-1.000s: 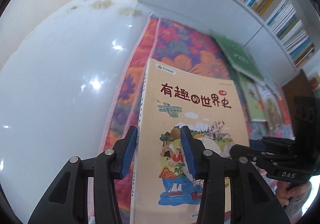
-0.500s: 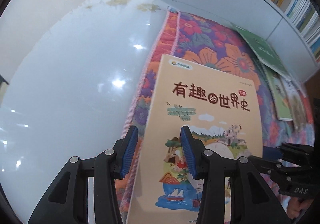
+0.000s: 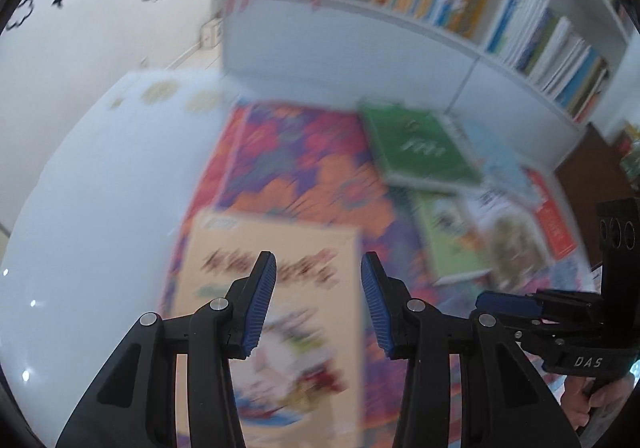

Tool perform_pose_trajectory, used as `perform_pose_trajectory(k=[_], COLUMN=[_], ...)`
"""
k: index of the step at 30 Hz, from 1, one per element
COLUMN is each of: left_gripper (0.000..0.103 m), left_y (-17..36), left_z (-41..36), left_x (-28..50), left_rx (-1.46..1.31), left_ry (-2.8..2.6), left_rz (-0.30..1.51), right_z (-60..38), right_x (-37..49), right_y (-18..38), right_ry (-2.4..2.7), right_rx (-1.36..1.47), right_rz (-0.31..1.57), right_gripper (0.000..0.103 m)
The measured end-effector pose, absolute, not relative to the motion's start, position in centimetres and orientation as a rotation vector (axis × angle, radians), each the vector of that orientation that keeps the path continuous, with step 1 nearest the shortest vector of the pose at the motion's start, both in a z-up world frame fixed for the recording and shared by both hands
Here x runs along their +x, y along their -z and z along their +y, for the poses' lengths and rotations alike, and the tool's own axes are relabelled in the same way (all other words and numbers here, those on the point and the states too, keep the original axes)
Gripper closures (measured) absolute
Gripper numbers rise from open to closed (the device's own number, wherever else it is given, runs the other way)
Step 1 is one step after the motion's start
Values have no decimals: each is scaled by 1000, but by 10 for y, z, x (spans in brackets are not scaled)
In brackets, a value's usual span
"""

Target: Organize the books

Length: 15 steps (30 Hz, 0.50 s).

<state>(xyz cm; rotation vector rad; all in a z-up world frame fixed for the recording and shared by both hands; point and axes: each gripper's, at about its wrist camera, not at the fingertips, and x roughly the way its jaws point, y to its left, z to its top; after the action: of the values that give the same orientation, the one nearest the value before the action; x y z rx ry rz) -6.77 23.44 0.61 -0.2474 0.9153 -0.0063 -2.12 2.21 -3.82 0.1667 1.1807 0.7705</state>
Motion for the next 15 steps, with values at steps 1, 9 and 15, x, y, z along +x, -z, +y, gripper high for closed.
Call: perform_pose_trajectory(k=[1,9,15], left_gripper=[63,60,62], left_y=[-12,-5,47], left_z=[226,172,179], left_x=[-60,30,79], left_rx=[-257,-390,-443], left_ry=[21,101,60], left_rz=[902,870,951], right_z=[10,-91,-106], right_x=[-17,52,109], right_y=[30,-8,47], right_ry=[-757,-598,-482], right_rx=[188,420,520], right_rz=[1165,1054,1135], right_gripper=[71,70,70])
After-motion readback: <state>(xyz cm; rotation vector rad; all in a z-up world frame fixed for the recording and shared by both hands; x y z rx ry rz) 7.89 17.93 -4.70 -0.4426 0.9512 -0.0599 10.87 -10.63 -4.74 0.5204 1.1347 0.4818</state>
